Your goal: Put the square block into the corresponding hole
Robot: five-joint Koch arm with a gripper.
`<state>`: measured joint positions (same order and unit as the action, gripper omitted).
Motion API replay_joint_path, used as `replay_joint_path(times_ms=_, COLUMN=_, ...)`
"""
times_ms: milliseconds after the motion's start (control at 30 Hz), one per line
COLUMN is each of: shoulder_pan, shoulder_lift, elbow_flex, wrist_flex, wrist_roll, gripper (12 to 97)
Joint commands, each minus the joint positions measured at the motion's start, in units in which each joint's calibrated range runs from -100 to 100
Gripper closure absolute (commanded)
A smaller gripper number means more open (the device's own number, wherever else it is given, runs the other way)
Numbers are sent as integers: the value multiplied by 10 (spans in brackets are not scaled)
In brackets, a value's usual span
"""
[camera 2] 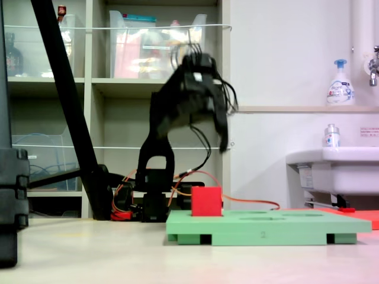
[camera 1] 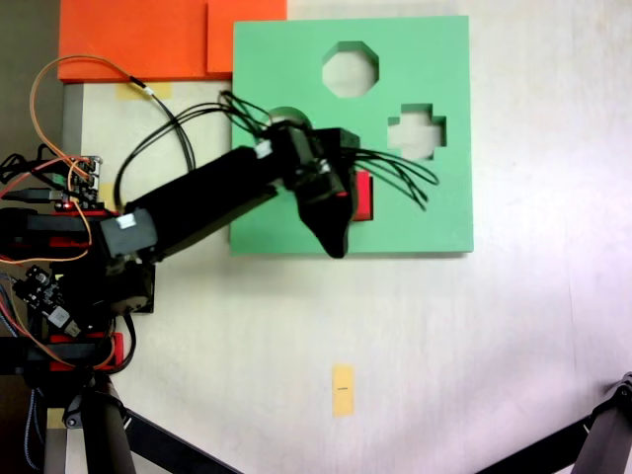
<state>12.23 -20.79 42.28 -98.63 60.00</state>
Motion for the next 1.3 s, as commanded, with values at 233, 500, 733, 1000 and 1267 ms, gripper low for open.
replay_joint_path(times_ms=233, shoulder_pan=-63, shoulder_lift=-398, elbow_flex=94, wrist_flex=-14, wrist_roll=-265, gripper=305)
replay_joint_path(times_ms=500, shoulder_pan=-117, shoulder_lift=-595, elbow_flex=-42, wrist_flex=44, wrist_roll=-451, gripper=475)
replay_joint_path(times_ms=733, shoulder_pan=-111, shoulder_lift=-792, elbow_flex=-571, wrist_flex=394, wrist_roll=-501, gripper=528)
replay_joint_path(times_ms=1000, shoulder_pan=-112, shoulder_lift=-792, elbow_flex=-990, wrist_flex=608, wrist_roll=-500, gripper=527)
replay_joint_path(times_ms=1267, shoulder_pan=-117, shoulder_lift=-792, elbow_flex=-1421, wrist_flex=1083, wrist_roll=-528, gripper=595)
